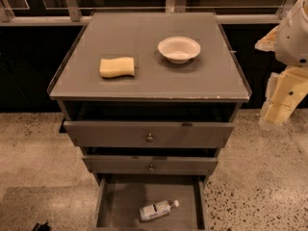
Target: Pick blue plastic bottle from bottom drawer and place on counter
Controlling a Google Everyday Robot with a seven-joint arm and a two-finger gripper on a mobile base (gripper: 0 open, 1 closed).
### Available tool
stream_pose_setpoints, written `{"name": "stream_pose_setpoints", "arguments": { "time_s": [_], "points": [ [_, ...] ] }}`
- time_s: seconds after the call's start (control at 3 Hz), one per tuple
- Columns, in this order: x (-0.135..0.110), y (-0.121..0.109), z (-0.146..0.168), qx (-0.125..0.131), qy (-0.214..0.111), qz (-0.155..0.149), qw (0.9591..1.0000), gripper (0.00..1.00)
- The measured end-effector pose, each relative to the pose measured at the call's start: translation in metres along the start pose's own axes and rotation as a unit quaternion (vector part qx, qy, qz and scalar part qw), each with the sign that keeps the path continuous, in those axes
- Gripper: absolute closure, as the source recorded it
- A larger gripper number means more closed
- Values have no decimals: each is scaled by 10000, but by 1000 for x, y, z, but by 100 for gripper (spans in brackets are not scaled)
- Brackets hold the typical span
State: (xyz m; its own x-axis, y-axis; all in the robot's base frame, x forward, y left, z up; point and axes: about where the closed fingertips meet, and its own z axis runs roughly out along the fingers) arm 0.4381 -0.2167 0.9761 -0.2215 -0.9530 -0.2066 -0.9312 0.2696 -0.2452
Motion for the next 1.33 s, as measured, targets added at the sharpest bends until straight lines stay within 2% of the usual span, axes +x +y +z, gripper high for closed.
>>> {"name": "stream_pose_setpoints", "arguments": {
  "time_s": [0.67, 1.0, 1.33],
  "points": [
    [6, 2, 10, 2, -30, 105, 9999, 0],
    [25, 8, 30, 116, -27, 408, 9991, 0],
    [44, 16, 68, 242, -146, 735, 9969, 0]
  ]
}}
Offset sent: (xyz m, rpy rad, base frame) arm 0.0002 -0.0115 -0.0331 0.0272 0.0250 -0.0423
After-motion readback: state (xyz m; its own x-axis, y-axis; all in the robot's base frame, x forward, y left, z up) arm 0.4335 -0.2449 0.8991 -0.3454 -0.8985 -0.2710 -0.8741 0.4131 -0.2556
